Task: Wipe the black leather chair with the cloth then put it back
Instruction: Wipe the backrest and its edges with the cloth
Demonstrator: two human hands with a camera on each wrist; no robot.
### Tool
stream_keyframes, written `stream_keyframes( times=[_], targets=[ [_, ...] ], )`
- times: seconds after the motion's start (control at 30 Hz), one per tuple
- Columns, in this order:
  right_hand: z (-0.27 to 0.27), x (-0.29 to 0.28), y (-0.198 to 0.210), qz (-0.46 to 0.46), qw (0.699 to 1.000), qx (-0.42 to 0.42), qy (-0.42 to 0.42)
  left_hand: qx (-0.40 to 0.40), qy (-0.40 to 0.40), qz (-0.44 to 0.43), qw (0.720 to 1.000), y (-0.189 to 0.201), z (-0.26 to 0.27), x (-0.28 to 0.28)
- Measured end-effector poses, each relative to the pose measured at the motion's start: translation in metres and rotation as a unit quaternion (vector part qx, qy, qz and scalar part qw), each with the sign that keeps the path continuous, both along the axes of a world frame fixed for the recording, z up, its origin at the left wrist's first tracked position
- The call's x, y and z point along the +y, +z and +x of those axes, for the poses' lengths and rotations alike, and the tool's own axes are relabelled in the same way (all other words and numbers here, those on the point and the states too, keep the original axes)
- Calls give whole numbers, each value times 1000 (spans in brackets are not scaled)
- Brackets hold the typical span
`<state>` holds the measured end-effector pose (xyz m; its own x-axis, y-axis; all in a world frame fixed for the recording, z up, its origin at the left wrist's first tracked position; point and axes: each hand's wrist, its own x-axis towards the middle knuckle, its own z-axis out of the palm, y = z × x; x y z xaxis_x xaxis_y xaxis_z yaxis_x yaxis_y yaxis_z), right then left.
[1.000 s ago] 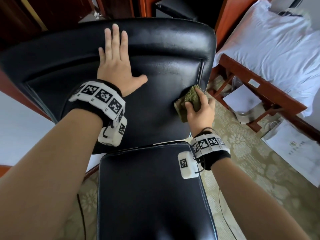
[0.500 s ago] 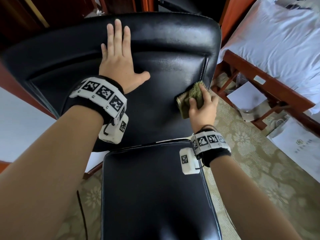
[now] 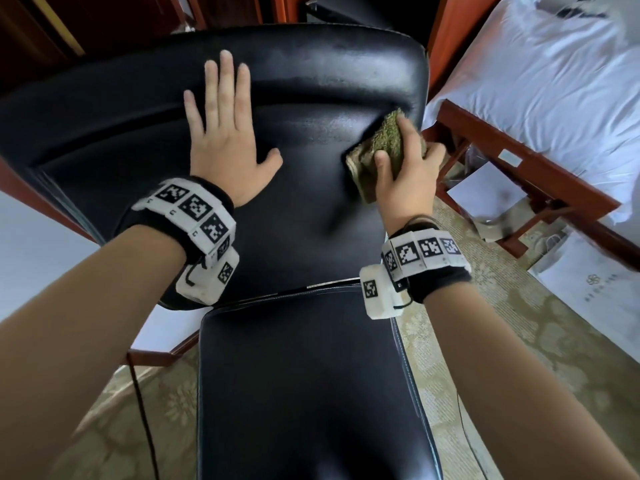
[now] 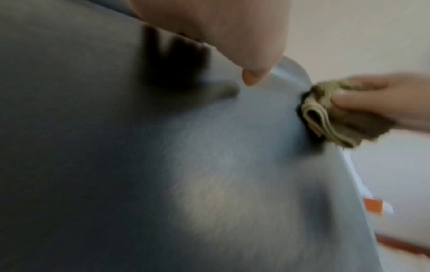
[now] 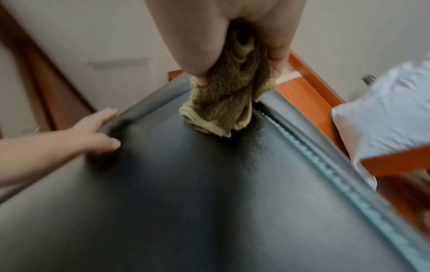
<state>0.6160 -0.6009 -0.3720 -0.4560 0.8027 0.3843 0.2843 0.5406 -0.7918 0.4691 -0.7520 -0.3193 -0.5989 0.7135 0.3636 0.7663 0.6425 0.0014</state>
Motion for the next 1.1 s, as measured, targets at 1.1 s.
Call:
stream_keyframes(
  times=[1.1],
  targets=[
    [34,-22,-95,-36,999,1,3,49,6,-115,992,-57,3,9]
  ],
)
